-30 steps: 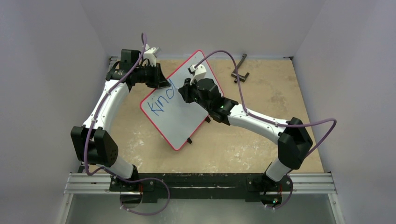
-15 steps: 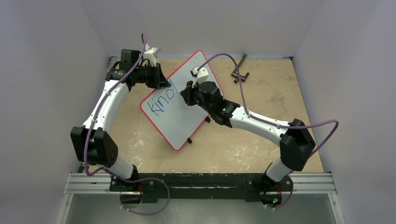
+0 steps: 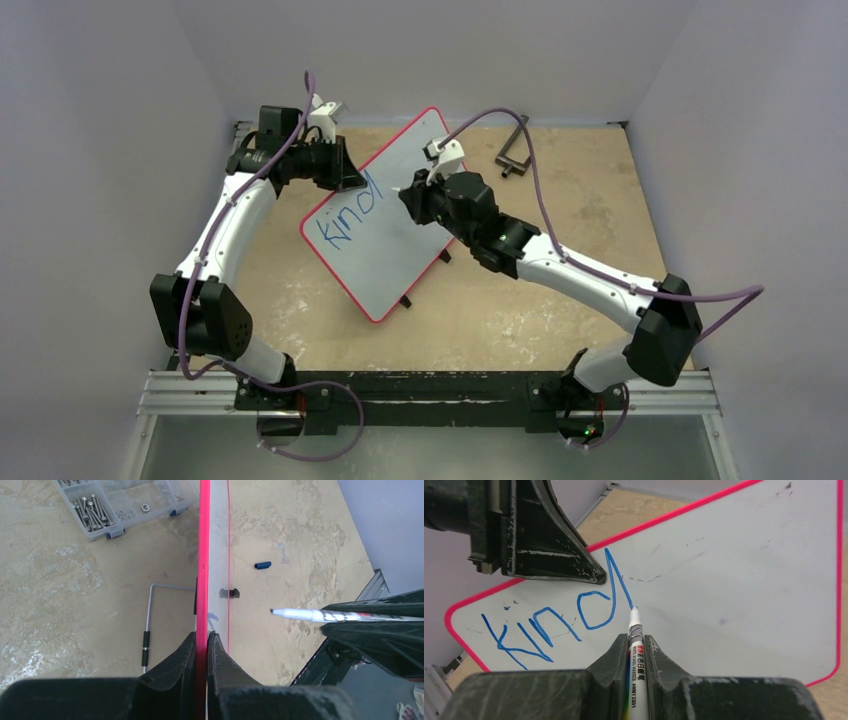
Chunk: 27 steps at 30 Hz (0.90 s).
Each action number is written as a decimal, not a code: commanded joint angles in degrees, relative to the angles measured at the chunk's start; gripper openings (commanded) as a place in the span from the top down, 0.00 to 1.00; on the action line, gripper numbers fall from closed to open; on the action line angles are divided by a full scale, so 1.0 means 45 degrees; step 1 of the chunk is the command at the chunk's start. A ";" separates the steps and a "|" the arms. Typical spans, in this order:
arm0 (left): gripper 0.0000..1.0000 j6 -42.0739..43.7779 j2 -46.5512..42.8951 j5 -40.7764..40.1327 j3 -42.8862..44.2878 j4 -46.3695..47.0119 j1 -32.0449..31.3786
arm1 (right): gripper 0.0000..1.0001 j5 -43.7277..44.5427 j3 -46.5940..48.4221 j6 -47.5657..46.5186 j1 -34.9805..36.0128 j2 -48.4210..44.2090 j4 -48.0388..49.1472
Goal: Write a sentence on the whiteboard
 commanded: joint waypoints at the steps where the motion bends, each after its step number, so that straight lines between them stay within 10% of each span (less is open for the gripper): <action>1: 1.00 0.1058 -0.0339 -0.0266 -0.0268 -0.0426 -0.0120 | 1.00 0.0706 0.0137 -0.0849 -0.0120 -0.0860 0.0048; 27: 1.00 0.0928 0.0413 0.0360 0.0201 -0.0403 -0.0686 | 1.00 -0.0998 -0.1181 -0.2108 -0.1046 -0.1847 0.1358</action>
